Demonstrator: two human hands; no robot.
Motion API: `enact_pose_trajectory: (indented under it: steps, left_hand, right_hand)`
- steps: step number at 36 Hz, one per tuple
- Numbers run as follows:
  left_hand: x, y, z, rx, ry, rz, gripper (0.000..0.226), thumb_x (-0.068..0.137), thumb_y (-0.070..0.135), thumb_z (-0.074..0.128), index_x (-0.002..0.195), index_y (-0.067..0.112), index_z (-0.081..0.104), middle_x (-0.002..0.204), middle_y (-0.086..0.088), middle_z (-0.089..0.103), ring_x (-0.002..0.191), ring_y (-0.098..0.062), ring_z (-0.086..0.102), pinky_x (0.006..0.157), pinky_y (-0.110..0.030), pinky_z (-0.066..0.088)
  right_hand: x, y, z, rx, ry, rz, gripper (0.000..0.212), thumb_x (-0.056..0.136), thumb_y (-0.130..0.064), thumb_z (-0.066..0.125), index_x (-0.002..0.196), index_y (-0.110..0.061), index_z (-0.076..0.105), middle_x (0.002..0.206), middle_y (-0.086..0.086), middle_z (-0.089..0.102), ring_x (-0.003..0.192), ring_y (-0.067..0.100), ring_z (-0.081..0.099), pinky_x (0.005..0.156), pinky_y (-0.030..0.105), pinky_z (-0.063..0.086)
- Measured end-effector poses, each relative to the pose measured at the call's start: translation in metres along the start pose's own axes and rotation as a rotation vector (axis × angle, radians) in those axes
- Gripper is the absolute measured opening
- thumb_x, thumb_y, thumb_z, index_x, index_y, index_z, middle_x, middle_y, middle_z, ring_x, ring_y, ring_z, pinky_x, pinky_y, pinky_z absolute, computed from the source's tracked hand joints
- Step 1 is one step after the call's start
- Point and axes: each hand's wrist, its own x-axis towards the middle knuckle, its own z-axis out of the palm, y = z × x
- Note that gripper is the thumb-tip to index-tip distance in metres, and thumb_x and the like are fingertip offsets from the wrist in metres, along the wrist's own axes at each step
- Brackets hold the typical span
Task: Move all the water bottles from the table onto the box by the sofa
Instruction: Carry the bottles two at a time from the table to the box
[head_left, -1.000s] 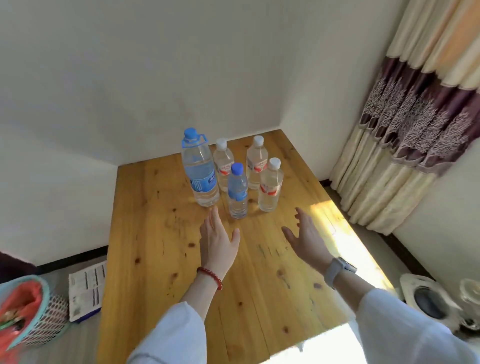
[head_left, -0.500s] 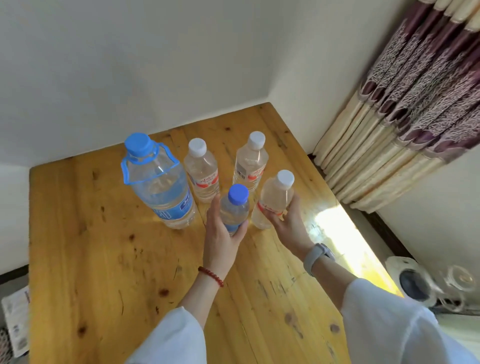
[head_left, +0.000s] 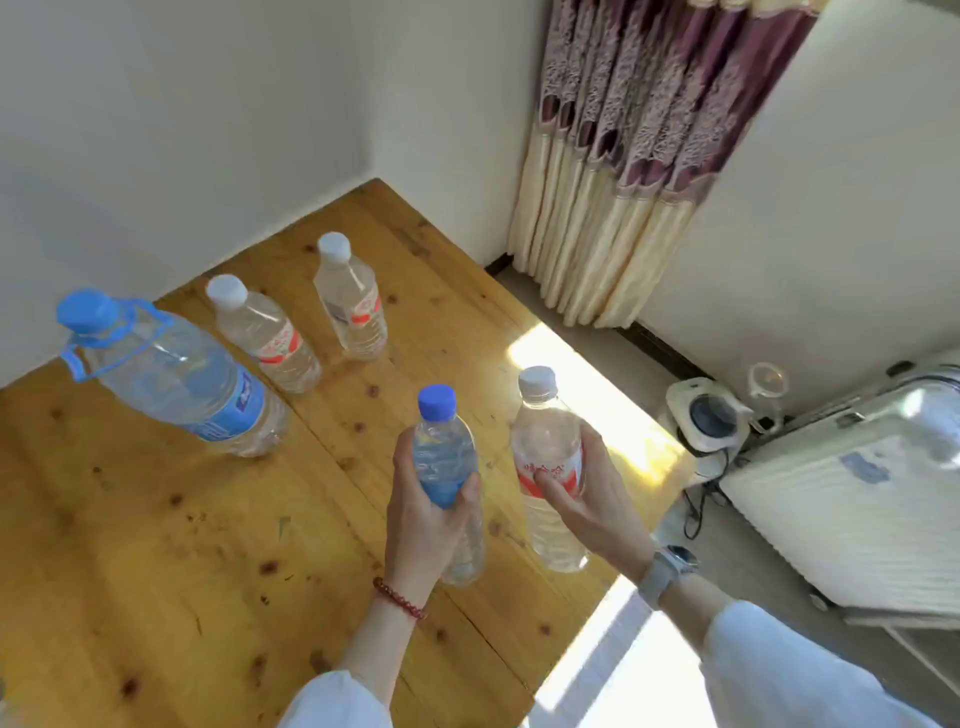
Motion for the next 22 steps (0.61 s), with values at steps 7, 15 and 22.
enact_pose_trajectory:
  steps: [7,15,22]
  left_hand:
    - [-0.068,0.059,0.09,-0.022,-0.323,0.095,0.071,0.067,0.056,0.057,0.129,0.038,0.027,0.106,0.004,0.06,0.087,-0.009,0.064,0.067,-0.021,0.053]
    - [-0.224,0.137,0.231,-0.023,-0.697,0.276,0.071,0.071,0.037,0.07,0.13,0.028,0.031,0.096,0.008,0.061,0.078,0.001,0.063,0.061,0.001,0.04]
    - [-0.404,0.2,0.348,-0.068,-1.136,0.42,0.058,0.079,0.03,0.067,0.126,0.025,0.034,0.104,0.005,0.059,0.086,0.006,0.061,0.066,-0.005,0.046]
  right_hand:
    - [-0.119,0.051,-0.087,-0.124,0.216,0.117,0.071,0.07,-0.068,0.042,0.13,-0.032,0.026,0.106,-0.015,0.05,0.09,0.013,0.057,0.071,0.028,0.041]
    - [-0.318,0.124,-0.197,-0.166,0.55,0.327,0.075,0.066,-0.085,0.035,0.127,-0.043,0.023,0.104,-0.021,0.054,0.092,0.018,0.062,0.074,0.03,0.042]
    - [-0.521,0.182,-0.275,-0.219,0.827,0.625,0.076,0.068,-0.082,0.037,0.128,-0.039,0.018,0.111,-0.002,0.062,0.089,0.029,0.064,0.074,0.041,0.051]
